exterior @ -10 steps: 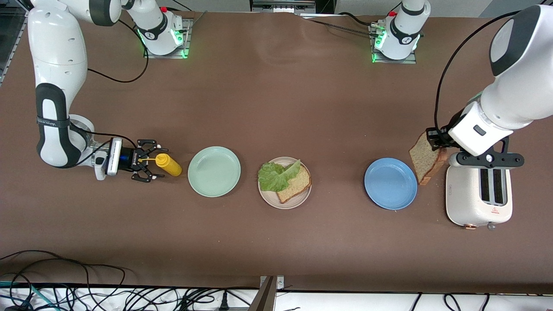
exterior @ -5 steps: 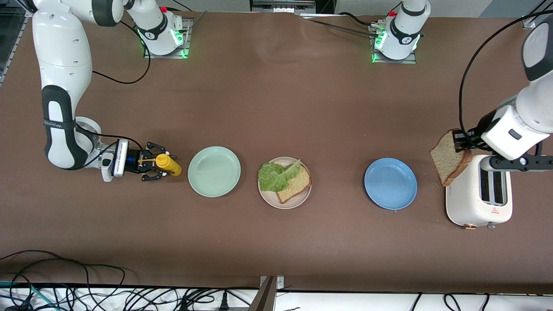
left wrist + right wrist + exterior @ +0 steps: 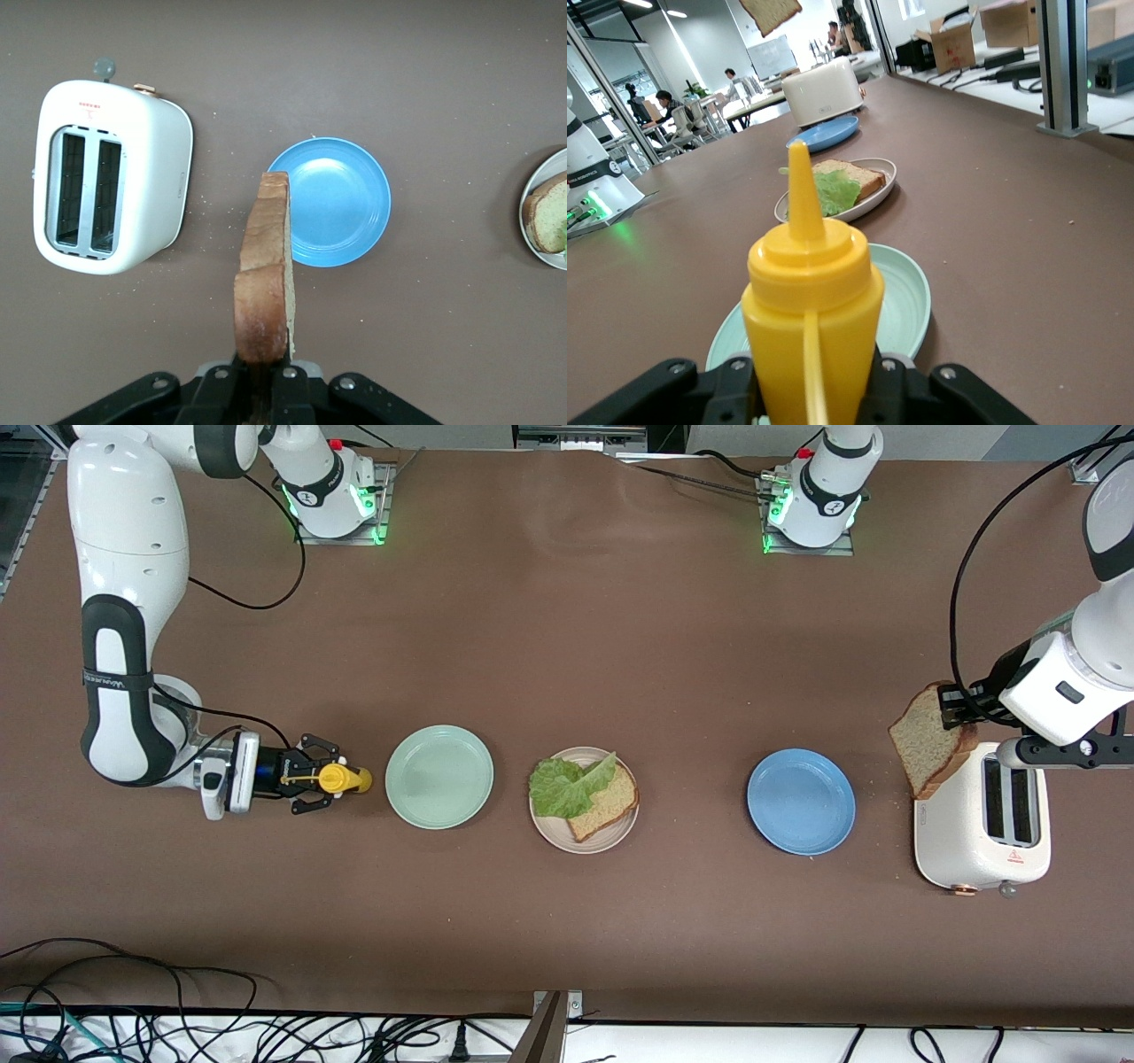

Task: Make sandwich on beige plate with both arms
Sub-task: 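Lift the yellow bottle and carry it over the beige plate with the right gripper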

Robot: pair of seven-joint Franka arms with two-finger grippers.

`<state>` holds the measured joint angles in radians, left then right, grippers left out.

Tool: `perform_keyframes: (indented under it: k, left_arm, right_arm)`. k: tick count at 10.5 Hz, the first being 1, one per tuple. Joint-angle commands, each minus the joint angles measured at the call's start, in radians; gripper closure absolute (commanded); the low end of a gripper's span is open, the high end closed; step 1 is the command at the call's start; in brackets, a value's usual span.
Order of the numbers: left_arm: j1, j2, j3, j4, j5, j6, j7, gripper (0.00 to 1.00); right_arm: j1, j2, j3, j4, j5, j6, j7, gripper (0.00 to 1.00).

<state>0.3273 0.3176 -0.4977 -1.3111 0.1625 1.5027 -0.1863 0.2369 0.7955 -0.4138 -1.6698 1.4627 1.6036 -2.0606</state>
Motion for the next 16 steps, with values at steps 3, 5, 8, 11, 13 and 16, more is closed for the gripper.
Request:
perform_keyframes:
  k: [3, 5, 8, 11, 13, 16]
  left_arm:
    - [-0.071, -0.058, 0.135, -0.034, 0.008, -0.048, 0.028, 1.00]
    - [-0.190, -0.086, 0.291, -0.045, -0.093, -0.049, 0.028, 1.00]
    - [-0.211, -0.112, 0.315, -0.076, -0.113, -0.045, 0.027, 1.00]
    - [-0.209, -0.112, 0.315, -0.076, -0.116, -0.045, 0.025, 1.00]
    - [-0.211, -0.112, 0.311, -0.076, -0.118, -0.045, 0.027, 1.00]
    - [-0.214, -0.117, 0.298, -0.071, -0.120, -0.047, 0.027, 1.00]
  right_arm:
    - [0.110, -0.001, -0.006, 0.214, -0.229, 0.134, 0.411, 1.00]
    - [0.162, -0.002, -0.007, 0.298, -0.393, 0.177, 0.586, 1.00]
    - [0.270, -0.002, -0.007, 0.386, -0.611, 0.248, 0.814, 1.00]
    - [0.428, -0.002, -0.011, 0.392, -0.850, 0.350, 1.034, 1.00]
    - [0.522, -0.002, -0.013, 0.395, -1.051, 0.384, 1.155, 1.00]
    - [0.622, -0.002, -0.011, 0.421, -1.315, 0.369, 1.283, 1.00]
